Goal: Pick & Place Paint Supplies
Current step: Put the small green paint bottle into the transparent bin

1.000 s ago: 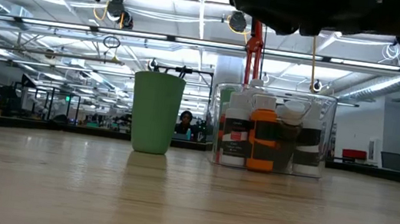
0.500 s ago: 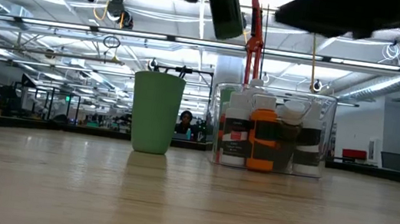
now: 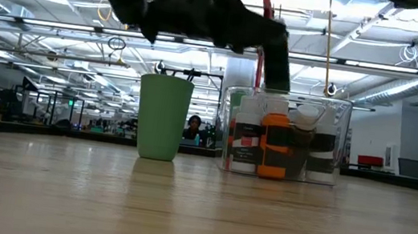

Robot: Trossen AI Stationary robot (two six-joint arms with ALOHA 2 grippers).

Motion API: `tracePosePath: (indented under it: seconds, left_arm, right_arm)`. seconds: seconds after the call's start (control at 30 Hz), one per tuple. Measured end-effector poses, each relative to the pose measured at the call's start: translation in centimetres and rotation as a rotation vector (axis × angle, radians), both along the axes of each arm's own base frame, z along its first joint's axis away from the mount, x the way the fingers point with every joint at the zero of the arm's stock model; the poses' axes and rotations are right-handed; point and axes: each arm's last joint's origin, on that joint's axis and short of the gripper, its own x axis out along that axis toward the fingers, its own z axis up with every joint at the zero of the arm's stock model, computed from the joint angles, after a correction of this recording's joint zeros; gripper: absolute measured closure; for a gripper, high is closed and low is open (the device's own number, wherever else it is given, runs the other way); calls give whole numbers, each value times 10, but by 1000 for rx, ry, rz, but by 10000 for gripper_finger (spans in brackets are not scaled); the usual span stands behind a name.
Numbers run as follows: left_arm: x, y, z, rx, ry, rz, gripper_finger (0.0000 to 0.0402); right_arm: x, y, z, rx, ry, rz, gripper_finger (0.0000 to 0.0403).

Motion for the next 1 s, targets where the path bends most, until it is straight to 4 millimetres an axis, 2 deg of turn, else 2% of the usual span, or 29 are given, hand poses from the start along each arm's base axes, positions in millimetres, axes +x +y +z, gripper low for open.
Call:
tracePosePath:
  seconds: [0.2,0.33,0.57,1.0]
  left_arm:
    - [28,8,-13,18,34,-8,306]
    - [39,16,-26,16,100,5,306]
    - [37,26,-37,15,160,28,306]
    - [33,26,-46,-11,252,32,297]
  right_arm:
    - [-8,3,0,-15,-1,-129,374]
    - [-14,8,0,-22,-1,-149,374]
    - [-16,10,0,-18,-2,-132,374]
    - [-11,4,-1,6,-3,-160,374]
